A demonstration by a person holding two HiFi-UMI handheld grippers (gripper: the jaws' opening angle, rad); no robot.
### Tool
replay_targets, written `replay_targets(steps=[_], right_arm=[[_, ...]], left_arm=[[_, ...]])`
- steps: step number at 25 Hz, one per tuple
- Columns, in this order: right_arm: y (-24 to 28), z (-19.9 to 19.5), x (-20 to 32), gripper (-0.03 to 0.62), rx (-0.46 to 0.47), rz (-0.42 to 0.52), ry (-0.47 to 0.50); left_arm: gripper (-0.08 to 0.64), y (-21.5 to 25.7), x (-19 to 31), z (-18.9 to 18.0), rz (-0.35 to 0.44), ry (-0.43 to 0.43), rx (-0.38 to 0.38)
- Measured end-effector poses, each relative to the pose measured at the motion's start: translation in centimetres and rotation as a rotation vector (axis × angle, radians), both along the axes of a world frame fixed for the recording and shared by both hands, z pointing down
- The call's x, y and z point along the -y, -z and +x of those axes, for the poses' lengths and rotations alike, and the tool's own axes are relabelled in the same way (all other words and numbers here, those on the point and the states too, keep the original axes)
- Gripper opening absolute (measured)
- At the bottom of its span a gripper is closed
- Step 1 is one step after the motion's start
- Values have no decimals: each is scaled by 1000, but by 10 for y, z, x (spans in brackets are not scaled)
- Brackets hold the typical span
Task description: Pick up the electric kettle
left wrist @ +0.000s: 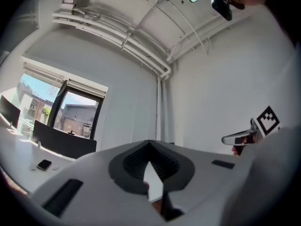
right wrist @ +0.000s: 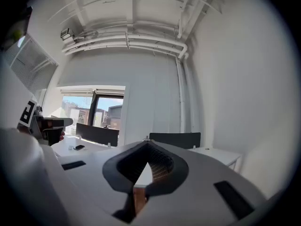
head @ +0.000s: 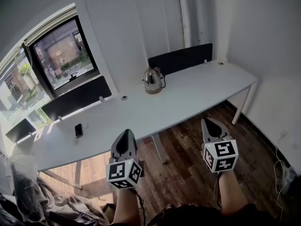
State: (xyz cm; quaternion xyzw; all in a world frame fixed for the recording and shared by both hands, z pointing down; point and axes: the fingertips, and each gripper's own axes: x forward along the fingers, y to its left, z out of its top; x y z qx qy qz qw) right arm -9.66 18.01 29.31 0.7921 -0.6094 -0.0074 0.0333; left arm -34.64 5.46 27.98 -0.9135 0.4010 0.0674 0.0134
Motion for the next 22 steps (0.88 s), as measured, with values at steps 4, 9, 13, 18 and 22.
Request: replay_targets(steps=[4, 9, 13, 18, 22], right_arm=[[1, -2, -1, 6, 0, 0, 2], [0, 0, 0, 6, 3, -2, 0], [-1, -2, -1, 6, 0, -3, 4], [0, -2, -1, 6, 8, 4, 13], [1, -5, -2, 6, 39, 24, 36]], left_arm=[[2, -1, 0, 0, -3, 0, 9], [2, -4, 0, 2, -8, -8, 15], [2, -5, -2, 1, -11, -9, 15], [2, -6, -1, 1, -15, -10, 14], [2, -9, -2, -1, -21, -8, 15]])
